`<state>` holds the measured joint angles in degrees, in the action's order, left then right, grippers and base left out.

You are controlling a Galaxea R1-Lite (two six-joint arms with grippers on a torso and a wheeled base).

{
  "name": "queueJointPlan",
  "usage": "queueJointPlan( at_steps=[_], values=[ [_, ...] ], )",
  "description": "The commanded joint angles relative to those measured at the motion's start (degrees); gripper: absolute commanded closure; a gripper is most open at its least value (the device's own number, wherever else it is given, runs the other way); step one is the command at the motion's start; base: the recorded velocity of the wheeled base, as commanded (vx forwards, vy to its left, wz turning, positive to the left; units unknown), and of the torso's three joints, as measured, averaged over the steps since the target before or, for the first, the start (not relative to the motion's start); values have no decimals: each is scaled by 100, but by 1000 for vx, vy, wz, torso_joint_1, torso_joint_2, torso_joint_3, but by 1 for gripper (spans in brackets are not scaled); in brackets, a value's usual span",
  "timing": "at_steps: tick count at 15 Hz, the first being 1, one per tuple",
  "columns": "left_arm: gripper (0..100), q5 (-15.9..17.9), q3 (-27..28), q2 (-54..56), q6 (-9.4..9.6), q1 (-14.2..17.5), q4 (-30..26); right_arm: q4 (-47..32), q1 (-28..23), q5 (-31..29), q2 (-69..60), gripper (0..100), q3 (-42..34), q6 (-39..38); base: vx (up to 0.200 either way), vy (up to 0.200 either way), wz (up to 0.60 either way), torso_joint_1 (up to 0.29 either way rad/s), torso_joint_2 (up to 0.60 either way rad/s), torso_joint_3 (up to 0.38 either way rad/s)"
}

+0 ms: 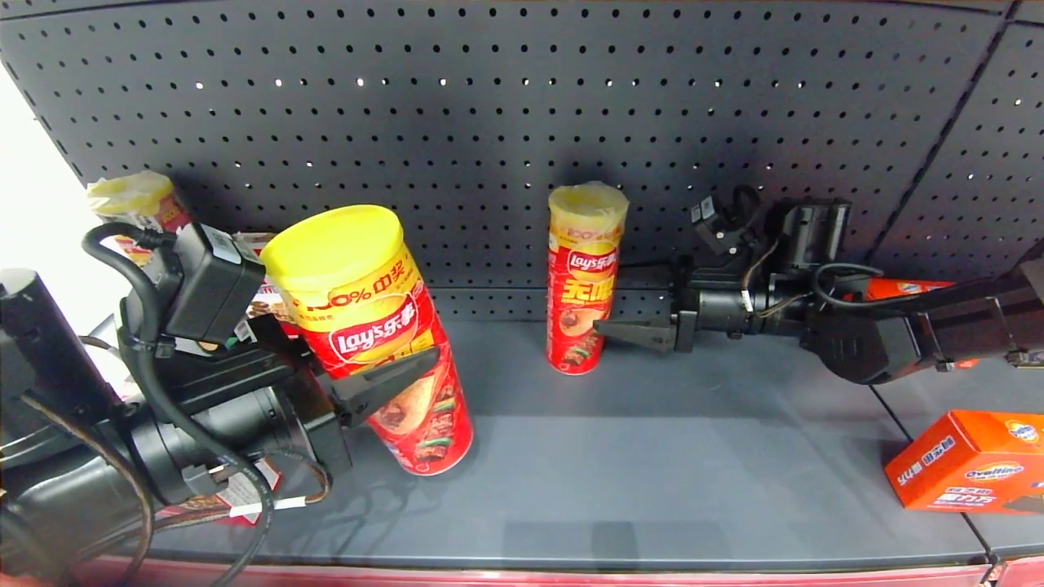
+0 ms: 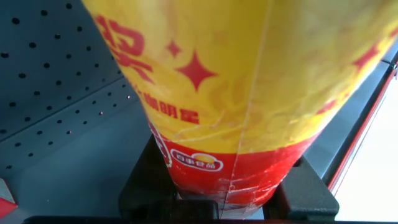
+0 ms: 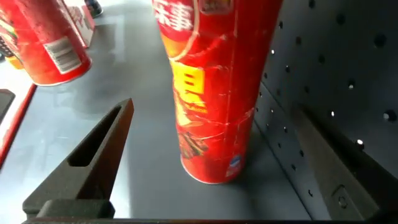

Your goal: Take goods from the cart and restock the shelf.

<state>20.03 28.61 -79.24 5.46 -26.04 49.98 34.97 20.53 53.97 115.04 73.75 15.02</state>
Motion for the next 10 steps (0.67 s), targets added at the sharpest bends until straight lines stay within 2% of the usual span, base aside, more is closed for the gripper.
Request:
queueJointPlan(
  at_steps=[1,10],
  values=[
    [100,1,-22,5,-1,2,3,18,39,0,176,0,95,1,0,0,0,0,0,0],
    [100,-8,-22,23,-1,11,3,62,250,0,660,0,561,-25,0,0,0,0,0,0]
  ],
)
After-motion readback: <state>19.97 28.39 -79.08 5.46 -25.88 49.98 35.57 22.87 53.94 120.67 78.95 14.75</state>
